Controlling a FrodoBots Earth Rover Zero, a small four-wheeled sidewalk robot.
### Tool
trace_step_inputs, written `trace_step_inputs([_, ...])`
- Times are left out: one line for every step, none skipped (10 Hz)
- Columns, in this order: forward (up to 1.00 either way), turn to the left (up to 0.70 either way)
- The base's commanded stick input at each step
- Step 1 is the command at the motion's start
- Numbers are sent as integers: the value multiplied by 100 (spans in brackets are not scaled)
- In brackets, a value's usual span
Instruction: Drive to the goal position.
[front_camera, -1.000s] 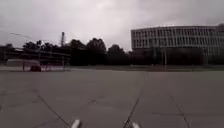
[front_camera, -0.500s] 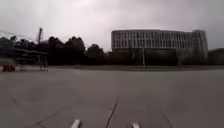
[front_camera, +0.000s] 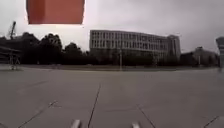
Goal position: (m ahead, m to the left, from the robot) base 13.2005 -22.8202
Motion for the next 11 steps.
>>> trace_step_inputs([0, -70])
trace_step_inputs([0, -70])
trace_step_inputs([0, -70])
trace_step_inputs([0, -70])
trace_step_inputs([0, -70])
trace_step_inputs([0, -70])
trace_step_inputs([0, -70])
trace_step_inputs([0, -70])
trace_step_inputs([0, -70])
trace_step_inputs([0, -70])
trace_step_inputs([0, -70])
